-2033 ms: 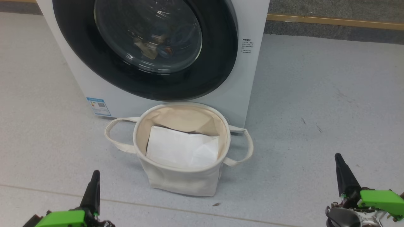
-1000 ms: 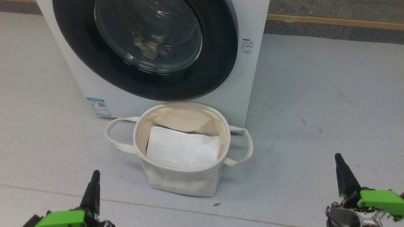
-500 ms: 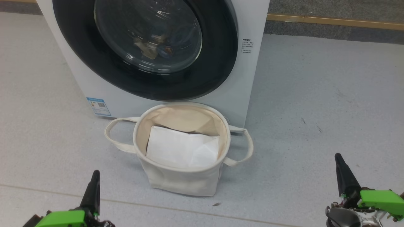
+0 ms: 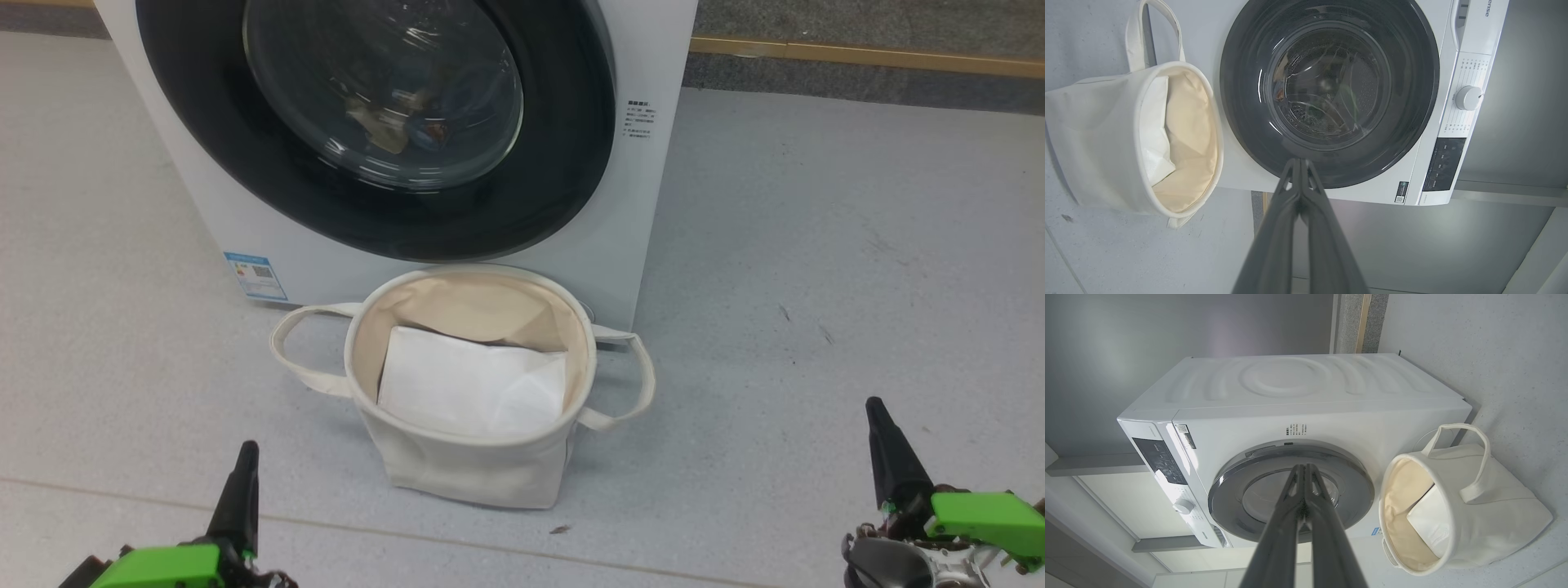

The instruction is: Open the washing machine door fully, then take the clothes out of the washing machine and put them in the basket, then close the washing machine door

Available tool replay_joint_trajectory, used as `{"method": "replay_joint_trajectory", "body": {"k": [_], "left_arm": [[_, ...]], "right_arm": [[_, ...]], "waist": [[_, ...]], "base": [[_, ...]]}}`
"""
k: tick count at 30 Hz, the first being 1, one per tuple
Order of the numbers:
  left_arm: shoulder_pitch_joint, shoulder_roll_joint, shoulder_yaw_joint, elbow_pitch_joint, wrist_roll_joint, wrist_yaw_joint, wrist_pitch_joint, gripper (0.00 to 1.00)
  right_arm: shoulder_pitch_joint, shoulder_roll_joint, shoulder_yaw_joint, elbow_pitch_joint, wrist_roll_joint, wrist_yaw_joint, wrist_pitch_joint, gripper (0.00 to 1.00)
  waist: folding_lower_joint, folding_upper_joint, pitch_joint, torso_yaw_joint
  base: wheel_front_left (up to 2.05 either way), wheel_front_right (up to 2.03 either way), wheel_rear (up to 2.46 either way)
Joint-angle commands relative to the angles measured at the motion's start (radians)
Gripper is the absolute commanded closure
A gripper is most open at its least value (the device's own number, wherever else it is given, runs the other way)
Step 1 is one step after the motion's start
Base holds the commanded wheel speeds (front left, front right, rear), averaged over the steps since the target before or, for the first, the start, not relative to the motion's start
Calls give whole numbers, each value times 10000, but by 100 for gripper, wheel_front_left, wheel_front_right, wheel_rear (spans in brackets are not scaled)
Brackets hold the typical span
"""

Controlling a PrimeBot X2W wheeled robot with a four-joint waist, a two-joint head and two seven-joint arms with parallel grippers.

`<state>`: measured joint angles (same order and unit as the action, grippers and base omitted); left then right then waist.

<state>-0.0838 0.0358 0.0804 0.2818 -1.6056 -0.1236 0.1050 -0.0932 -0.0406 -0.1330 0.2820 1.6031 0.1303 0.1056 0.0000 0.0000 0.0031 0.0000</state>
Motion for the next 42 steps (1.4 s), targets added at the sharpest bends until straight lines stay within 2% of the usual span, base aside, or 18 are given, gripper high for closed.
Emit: {"method": "replay_joint_trajectory", "body": {"k": [1,22,23,27,34,37,42], "left_arm": [[-241,144,329,-370,-34,-71,79,100],[-241,144,329,-370,-34,-71,79,100],[3,-6,-4,63,0,4,-8,0],[250,-44,-34,623,3,6,-21,0],[157,-33,12,537,131,1,-225,0],[141,-29,51,482,247,-1,-313,0],[95,-21,150,356,514,-4,-459,0]], "right_arm": [[-146,-96,196,-372,59,4,73,100],[-146,-96,196,-372,59,4,73,100],[0,2,2,63,0,2,-6,0],[176,32,28,652,-5,2,-22,0],[58,25,135,550,-84,2,-227,0],[26,22,182,506,-123,2,-315,0],[-54,17,237,413,-323,2,-462,0]], "waist": [[0,0,0,0],[0,0,0,0],[0,0,0,0],[0,0,5,0],[23,0,-14,14],[4,0,-4,23],[1,0,7,44]], "base": [[0,0,0],[0,0,0],[0,0,0],[0,0,0],[0,0,0],[0,0,0],[0,0,0]]}}
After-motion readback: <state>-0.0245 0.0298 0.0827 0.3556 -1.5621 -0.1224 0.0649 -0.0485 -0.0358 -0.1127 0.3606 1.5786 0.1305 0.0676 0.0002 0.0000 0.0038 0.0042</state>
